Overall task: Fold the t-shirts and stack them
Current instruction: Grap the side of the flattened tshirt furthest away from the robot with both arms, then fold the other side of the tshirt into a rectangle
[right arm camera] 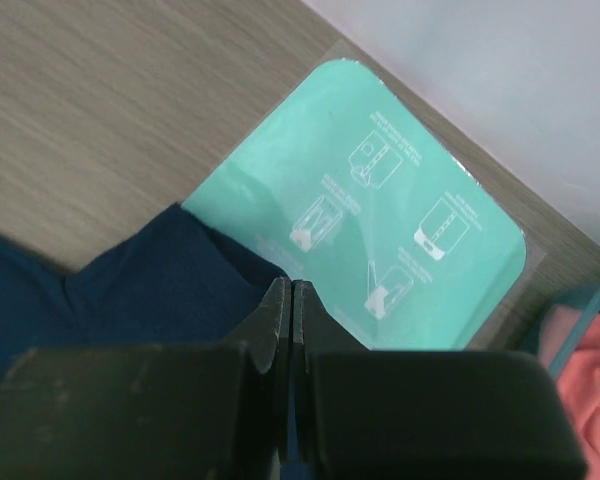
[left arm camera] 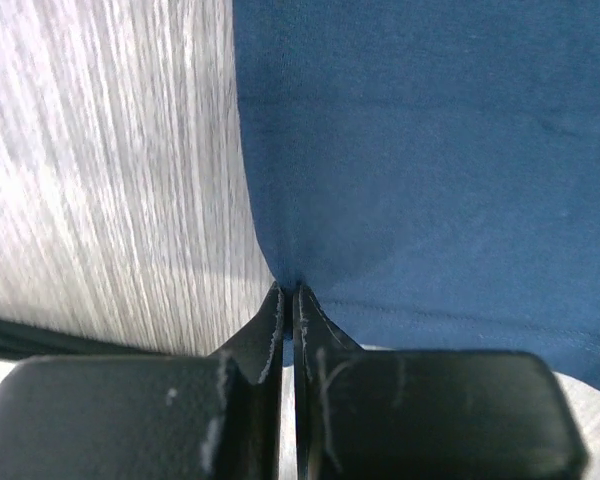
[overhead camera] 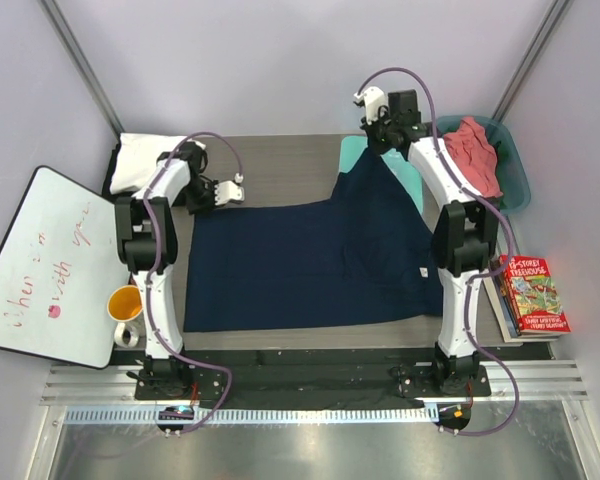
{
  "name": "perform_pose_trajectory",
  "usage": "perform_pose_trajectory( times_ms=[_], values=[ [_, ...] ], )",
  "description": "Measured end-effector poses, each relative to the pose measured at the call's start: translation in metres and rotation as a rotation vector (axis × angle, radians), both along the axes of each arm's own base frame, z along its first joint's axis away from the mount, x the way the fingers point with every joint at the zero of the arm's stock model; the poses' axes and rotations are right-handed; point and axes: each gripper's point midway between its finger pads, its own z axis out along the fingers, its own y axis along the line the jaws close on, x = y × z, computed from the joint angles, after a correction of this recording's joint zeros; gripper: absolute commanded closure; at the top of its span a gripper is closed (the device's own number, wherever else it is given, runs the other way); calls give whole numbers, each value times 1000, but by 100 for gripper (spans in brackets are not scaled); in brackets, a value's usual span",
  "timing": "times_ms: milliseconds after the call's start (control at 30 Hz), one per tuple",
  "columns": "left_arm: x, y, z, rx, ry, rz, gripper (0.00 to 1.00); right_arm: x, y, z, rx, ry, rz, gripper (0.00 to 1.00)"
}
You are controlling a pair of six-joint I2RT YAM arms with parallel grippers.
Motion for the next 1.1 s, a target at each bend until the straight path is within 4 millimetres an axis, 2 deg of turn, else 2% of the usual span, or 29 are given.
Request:
perform_pose_trajectory(
  times_ms=[100,200,333,467,600,767,867,1100],
  values=[
    [-3,0,11,0,-23,7,100,-24,-8,4,-16,29,30,99],
    [-7,0,32,-2,-71,8,100,-48,-15,11,-23,53,56,99],
    [-14,0,64,-6,-145,10,100,-72,-21,28,-22,51,84,99],
    [-27,1,82,-3,-173,2,100,-95,-21,40,-21,64,132,99],
    [-47,3,78,17,-142,-29,100,-127,-16,42,-32,127,227,99],
    [-89,8,61,49,-76,-96,100,-177,-13,29,-49,274,366,99],
    [-111,9,59,62,-54,-137,100,-203,-15,24,-73,343,431,99],
    [-119,9,74,69,-75,-173,100,-259,-25,40,-170,352,559,99]
  ],
)
